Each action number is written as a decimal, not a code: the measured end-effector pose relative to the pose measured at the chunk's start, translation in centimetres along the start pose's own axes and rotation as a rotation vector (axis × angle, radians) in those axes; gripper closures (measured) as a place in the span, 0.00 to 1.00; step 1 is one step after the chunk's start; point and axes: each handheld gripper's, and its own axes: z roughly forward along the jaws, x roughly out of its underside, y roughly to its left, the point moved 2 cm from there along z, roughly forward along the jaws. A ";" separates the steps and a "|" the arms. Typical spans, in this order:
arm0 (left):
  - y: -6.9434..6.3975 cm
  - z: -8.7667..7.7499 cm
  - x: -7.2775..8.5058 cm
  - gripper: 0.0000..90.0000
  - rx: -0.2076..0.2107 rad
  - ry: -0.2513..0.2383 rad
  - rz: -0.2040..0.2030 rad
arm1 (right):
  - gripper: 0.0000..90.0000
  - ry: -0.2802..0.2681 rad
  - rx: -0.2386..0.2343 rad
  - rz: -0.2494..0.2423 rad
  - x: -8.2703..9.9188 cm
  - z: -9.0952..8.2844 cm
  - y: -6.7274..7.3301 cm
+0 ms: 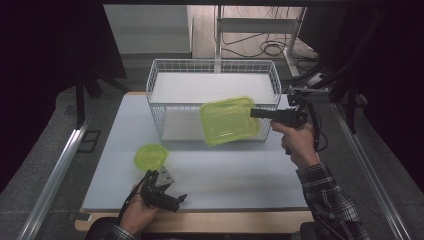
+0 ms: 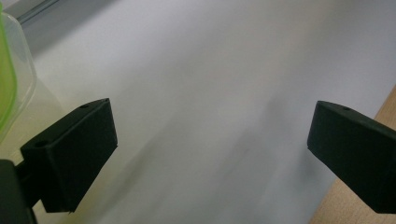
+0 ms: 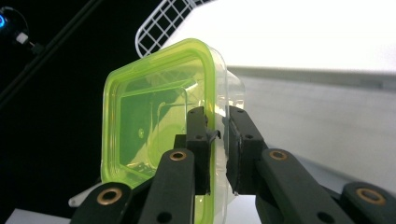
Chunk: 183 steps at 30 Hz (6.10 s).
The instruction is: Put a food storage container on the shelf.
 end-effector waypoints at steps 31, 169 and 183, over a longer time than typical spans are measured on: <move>-0.4 0.2 -0.1 0.01 0.002 0.010 0.027 | 0.89 -0.121 0.140 0.028 -7.1 5.1 -0.2; -0.1 -0.1 -0.3 0.04 0.001 -0.019 0.007 | 0.00 0.050 0.348 -0.484 12.9 0.7 -1.6; -0.4 0.1 -0.2 0.04 0.002 0.012 0.010 | 0.00 0.117 0.408 -0.486 17.1 1.5 -3.6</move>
